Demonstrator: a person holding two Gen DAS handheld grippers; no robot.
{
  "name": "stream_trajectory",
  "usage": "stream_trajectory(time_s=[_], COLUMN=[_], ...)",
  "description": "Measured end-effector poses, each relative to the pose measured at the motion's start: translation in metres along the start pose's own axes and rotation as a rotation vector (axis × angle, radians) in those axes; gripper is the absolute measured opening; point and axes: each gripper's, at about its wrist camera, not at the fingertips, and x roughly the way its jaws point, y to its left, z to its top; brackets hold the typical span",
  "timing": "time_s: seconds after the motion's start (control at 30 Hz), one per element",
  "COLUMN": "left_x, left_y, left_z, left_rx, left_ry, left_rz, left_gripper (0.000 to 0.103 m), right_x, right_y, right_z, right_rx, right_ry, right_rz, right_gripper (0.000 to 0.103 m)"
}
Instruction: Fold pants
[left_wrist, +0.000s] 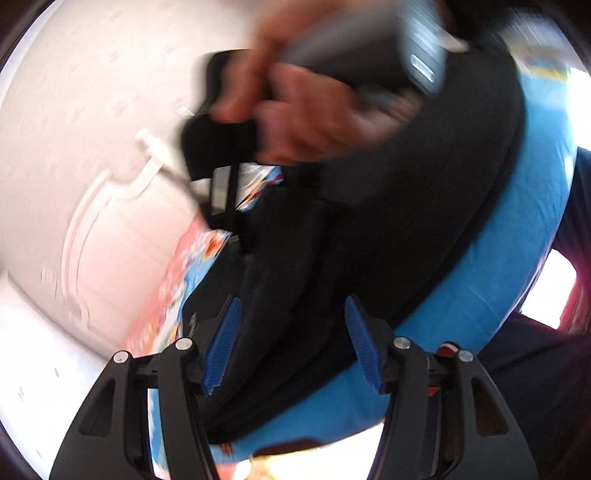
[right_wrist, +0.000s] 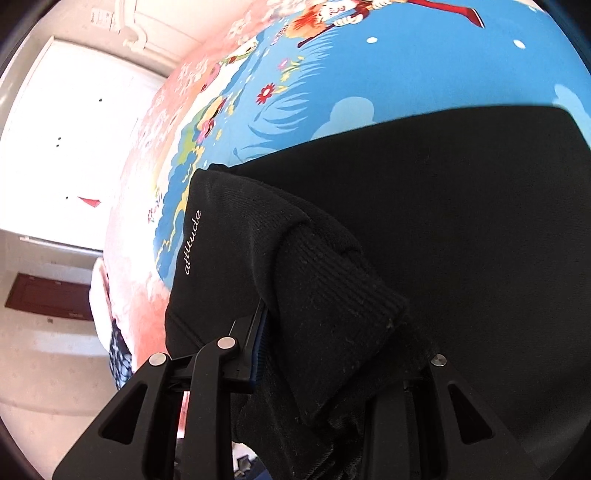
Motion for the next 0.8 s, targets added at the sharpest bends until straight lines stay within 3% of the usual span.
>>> stream_trajectory(time_s=[0.07, 0.13, 0.2, 0.37, 0.47, 0.53, 0.57, 0.6, 0.67, 0.73, 0.8], left_x=[0.011, 0.017, 0.016, 0.016, 0.033, 0.033, 0.028, 0.023, 0.019, 0.028, 0.058], left_y=[-0.004, 0.000, 0.009, 0.020, 0.023, 0.031, 0.043, 0.070, 0.123, 0.165, 0.197], left_z=[0.001, 0.008, 0.014, 0.028, 0.025, 0.020, 0.016, 0.006, -0.018, -0.031, -0.028], left_rx=[0.037, 0.030, 0.008, -0.072, -0.191, -0.230, -0.299, -0.438, -0.675, -0.803, -0.805], left_ry=[-0.004, 0.006, -0.004, -0.060, -0.042, -0.026, -0.019, 0.005, 0.047, 0.101, 0.184], left_rz=[0.031, 0.033, 0.037, 0.000, -0.132, -0.209, -0.264, -0.349, -0.426, -0.388, -0.341], left_gripper=[0.054, 0.033, 0.025, 0.024, 0.024, 0.032, 0.032, 0.032, 0.032, 0.032, 0.031], right_x=[-0.001, -0.003, -0.014, -0.040, -0.037, -0.030, -0.025, -0.023, -0.022, -0.020, -0.018], right_y=[0.002, 0.003, 0.006, 0.007, -0.012, -0.023, -0.027, -0.030, -0.030, -0.030, -0.027], right_z=[0.001, 0.001, 0.002, -0.009, -0.015, -0.018, -0.020, -0.022, -0.023, -0.024, -0.027], right_rx=[-0.011, -0.014, -0.024, -0.083, -0.061, -0.046, -0.053, -0.055, -0.055, -0.040, -0.045], right_ry=[0.010, 0.010, -0.022, -0.130, -0.142, -0.137, -0.148, -0.154, -0.170, -0.186, -0.198], right_rz=[-0.009, -0.020, -0.034, -0.131, -0.196, -0.191, -0.204, -0.212, -0.214, -0.242, -0.277], right_gripper=[0.029, 0.029, 0.029, 0.028, 0.028, 0.028, 0.028, 0.028, 0.028, 0.028, 0.028])
